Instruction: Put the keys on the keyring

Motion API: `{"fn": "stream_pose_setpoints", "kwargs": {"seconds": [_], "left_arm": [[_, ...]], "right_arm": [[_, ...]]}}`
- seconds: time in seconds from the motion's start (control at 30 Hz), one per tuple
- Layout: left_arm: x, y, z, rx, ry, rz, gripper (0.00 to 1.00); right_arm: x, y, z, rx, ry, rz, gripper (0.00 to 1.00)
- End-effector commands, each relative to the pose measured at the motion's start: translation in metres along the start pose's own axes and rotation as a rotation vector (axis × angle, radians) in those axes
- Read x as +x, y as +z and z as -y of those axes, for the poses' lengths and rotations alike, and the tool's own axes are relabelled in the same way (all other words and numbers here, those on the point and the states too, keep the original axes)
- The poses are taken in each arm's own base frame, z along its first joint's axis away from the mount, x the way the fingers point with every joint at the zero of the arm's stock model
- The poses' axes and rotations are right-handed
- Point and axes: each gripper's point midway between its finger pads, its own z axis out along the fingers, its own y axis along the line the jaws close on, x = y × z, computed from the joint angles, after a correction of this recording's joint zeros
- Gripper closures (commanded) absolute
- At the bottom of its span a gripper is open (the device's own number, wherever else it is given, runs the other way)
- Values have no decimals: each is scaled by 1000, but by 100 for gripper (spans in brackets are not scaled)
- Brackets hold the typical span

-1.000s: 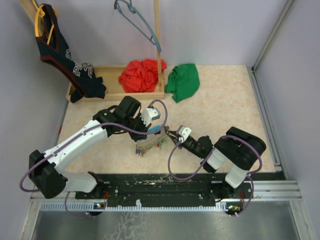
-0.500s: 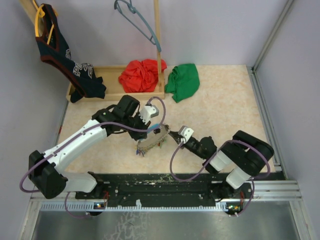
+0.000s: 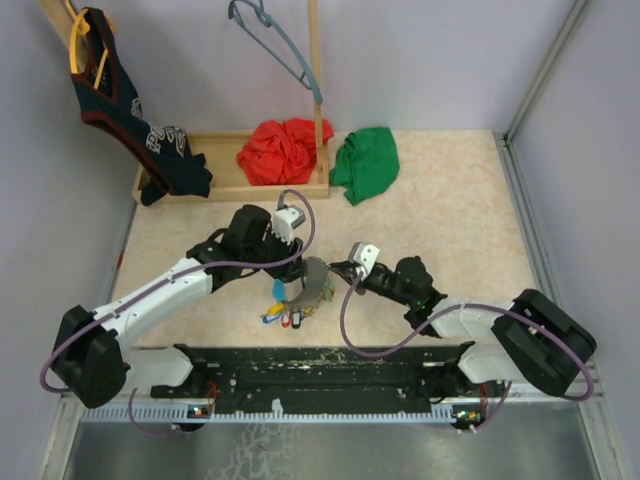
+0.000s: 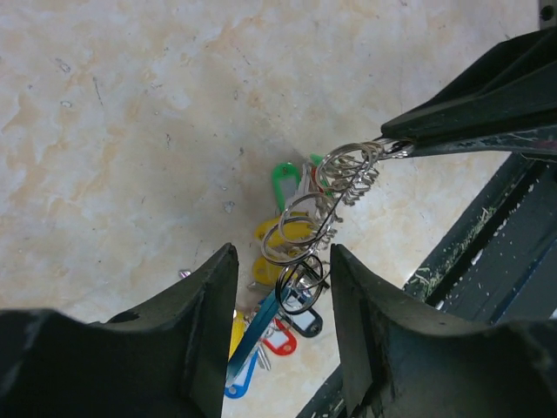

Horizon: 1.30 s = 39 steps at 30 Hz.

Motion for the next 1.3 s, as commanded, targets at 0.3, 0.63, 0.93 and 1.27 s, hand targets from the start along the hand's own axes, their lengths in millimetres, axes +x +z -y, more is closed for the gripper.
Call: {"fn": "stream_pose_setpoints", "kwargs": {"seconds": [0.3,0.63,0.93,1.27], "left_arm": [[-38,25,-55,-113,-125,336,38],[-26,-4,-18,92,135,616,34],[-9,16,13,329,305,581,38],[-4,29,19,400,531,571,47]], "right_arm": [[8,10,23,30,206,-202,100],[14,18,21,-13,230,-210,100],[9,17,7,-111,114,-106,100],[10,17,-3,-230,-5,-87,100]]}}
